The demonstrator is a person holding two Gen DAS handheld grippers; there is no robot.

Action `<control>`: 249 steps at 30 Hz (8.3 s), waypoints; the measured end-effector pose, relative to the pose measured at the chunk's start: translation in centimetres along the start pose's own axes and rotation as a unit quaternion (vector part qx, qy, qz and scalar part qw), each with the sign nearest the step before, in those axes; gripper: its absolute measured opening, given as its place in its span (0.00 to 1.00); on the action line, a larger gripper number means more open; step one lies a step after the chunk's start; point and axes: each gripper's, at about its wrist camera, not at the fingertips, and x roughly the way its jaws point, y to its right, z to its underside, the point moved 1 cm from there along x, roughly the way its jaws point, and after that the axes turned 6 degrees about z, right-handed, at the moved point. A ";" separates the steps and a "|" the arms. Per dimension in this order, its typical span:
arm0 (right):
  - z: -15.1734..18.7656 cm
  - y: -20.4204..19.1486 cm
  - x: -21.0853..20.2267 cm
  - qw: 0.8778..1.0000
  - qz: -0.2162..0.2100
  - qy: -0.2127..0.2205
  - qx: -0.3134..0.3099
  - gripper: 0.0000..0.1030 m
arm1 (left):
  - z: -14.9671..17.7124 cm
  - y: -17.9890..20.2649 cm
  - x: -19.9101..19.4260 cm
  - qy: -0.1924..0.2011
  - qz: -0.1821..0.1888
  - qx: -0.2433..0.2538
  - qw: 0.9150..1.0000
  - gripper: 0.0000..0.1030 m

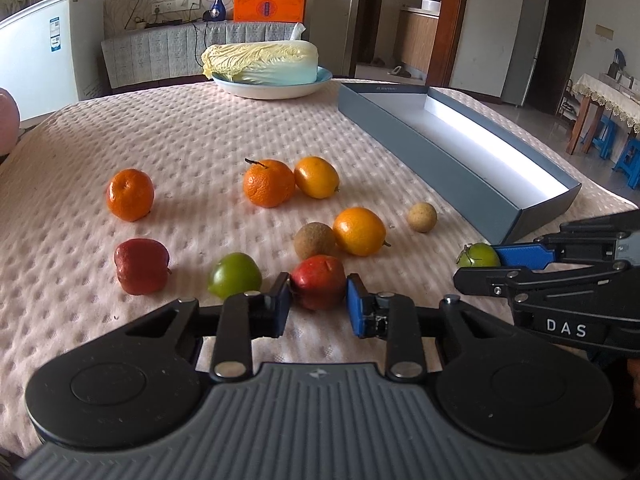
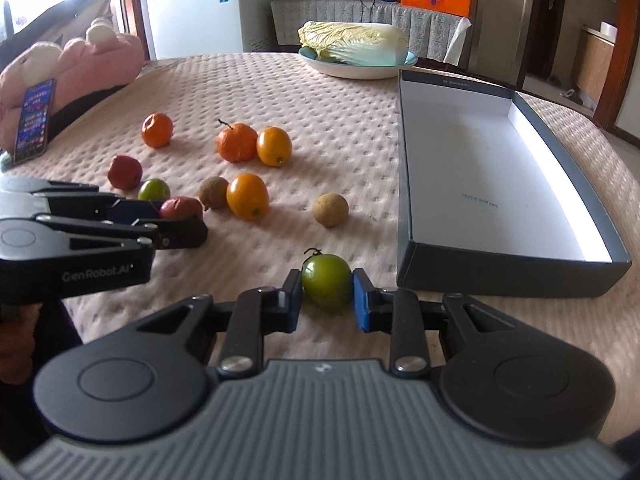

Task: Organize fruits
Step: 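Lift and carry the apple and tomato with both tools over the gray box, then open the left tool to drop the apple while the right tool drops the tomato into the box, then move both open tools back toward the remaining fruits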

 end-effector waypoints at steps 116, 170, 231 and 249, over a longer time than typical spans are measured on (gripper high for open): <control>-1.9 12.4 -0.1 0.991 0.036 -0.036 0.128 0.29 | -12.9 13.8 13.1 0.053 0.092 0.098 0.990 0.35; -4.6 11.8 -1.8 0.961 0.115 0.110 0.227 0.46 | -4.6 -2.3 -10.7 0.134 -0.061 -0.015 0.989 0.69; -5.4 -0.7 -1.2 0.995 -0.018 0.092 0.036 0.46 | -3.7 -8.2 -8.8 0.097 -0.106 -0.055 0.988 0.78; -4.5 0.7 -0.2 0.998 -0.018 0.044 0.050 0.46 | -3.8 -8.2 -8.2 0.093 -0.102 -0.057 0.989 0.78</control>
